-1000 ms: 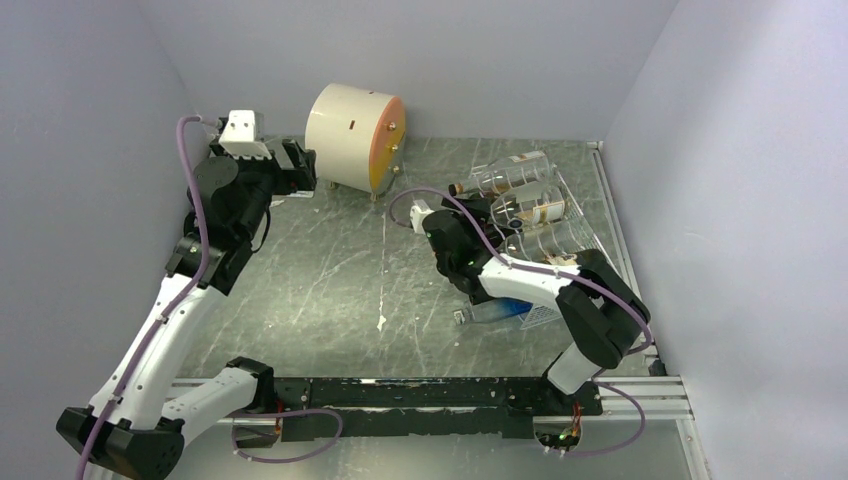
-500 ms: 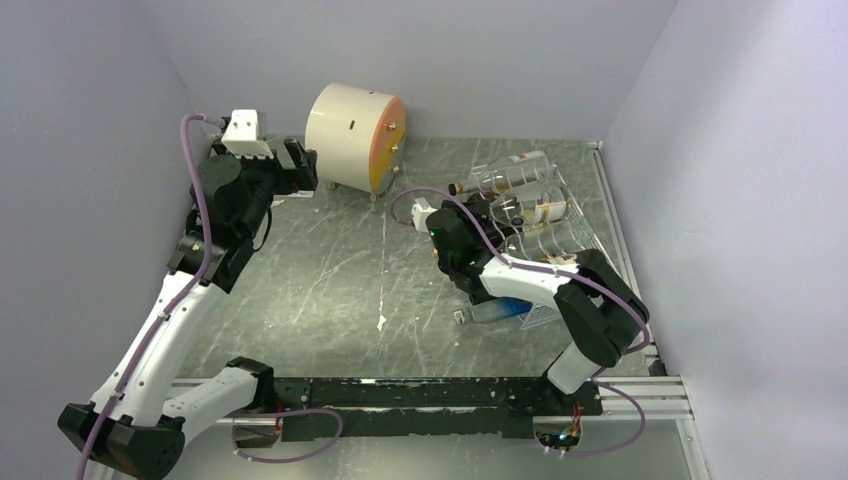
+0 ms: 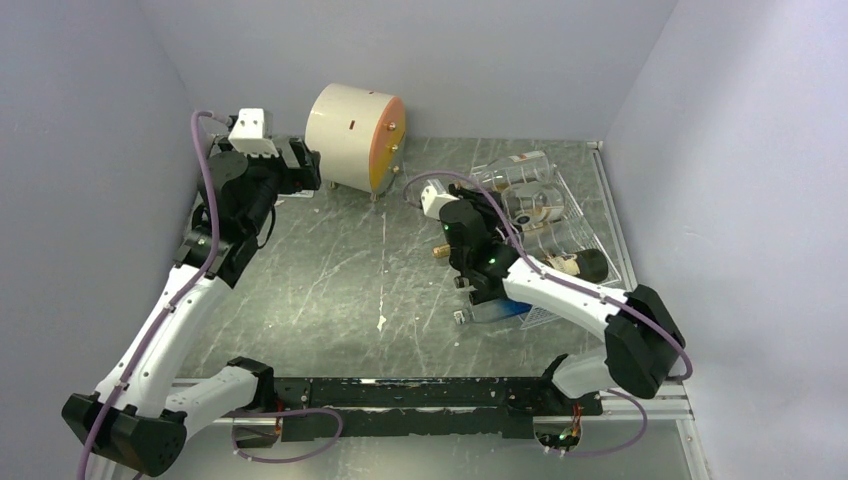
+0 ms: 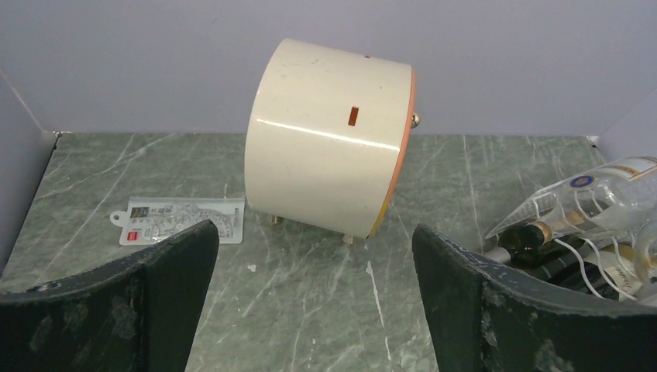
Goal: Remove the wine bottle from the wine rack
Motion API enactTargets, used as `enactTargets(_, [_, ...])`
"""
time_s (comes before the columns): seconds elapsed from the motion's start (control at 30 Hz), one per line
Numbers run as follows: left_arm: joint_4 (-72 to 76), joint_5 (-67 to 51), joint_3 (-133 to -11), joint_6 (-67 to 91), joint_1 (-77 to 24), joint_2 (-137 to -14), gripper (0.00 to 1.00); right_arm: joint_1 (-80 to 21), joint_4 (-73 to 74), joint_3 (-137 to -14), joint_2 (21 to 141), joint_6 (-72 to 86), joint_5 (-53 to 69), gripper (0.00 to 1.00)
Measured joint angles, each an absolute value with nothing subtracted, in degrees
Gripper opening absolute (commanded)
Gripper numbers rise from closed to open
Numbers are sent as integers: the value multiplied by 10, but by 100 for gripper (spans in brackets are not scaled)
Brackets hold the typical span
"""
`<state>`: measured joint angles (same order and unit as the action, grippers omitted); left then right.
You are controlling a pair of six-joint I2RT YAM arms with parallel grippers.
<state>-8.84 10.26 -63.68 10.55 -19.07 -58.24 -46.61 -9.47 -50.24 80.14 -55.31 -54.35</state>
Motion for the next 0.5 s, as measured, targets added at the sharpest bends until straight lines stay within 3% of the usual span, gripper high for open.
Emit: enactTargets(0.5, [-89, 103, -637, 105, -191, -596, 97, -469, 47, -601, 719, -360, -490, 0])
